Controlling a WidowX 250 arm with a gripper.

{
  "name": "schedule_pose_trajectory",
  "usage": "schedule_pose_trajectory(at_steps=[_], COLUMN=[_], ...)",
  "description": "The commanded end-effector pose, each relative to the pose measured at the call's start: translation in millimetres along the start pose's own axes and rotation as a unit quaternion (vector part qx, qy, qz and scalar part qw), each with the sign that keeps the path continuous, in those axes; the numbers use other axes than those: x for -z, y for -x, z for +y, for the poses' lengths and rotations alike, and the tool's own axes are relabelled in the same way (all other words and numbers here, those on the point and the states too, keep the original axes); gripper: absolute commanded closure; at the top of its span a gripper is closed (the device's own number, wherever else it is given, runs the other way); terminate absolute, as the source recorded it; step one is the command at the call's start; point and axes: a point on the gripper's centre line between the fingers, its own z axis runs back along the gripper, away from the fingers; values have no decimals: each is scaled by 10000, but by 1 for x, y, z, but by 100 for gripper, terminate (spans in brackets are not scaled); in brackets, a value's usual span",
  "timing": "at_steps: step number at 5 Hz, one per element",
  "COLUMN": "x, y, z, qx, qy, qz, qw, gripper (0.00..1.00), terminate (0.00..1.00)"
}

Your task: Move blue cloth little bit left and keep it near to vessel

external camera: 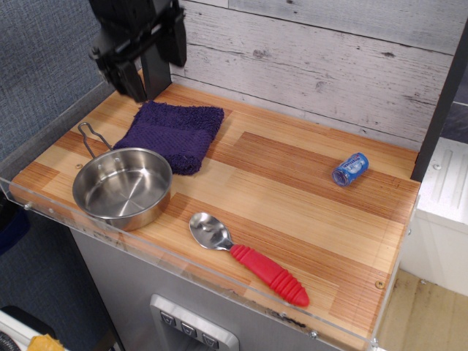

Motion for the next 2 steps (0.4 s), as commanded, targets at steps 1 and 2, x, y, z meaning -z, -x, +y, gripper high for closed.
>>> schedule_pose_trajectory(at_steps=[1,2], x=[-11,-11], y=[-1,-1], z=[1,1], qx=[31,31], qy=[162,162], qz=[-70,-70], qw=[9998,9998], gripper=[0,0], terminate=[0,100])
